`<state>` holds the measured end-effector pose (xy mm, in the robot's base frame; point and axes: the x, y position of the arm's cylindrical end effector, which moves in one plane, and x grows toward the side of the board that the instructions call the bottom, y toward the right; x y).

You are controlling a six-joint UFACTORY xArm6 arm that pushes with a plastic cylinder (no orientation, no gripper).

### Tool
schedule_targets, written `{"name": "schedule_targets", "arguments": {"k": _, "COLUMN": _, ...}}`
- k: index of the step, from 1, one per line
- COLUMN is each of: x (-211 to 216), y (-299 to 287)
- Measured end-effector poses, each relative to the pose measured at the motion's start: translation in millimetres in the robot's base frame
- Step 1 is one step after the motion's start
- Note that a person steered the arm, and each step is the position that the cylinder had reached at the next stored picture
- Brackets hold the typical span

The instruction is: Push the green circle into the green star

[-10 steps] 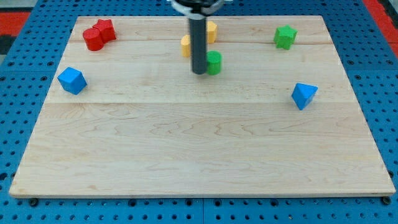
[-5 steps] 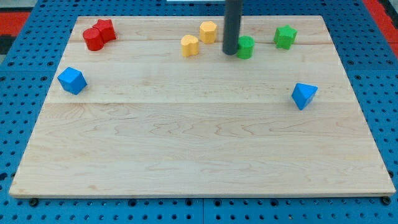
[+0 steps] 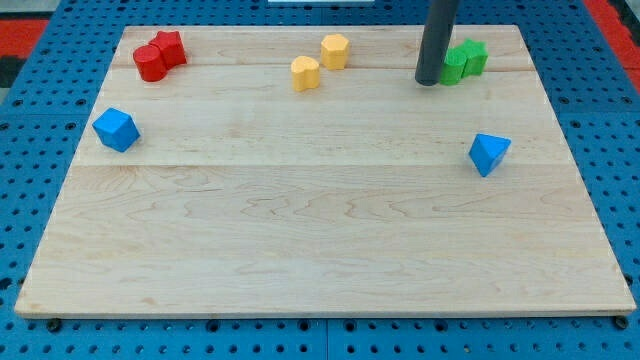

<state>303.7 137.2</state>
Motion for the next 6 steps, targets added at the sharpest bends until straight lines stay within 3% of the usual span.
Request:
{"name": "schedule_targets", "arguments": {"k": 5, "x": 2.0, "y": 24.9}}
{"name": "schedule_targets", "arguments": {"k": 6, "x": 56.2, "y": 44.5}}
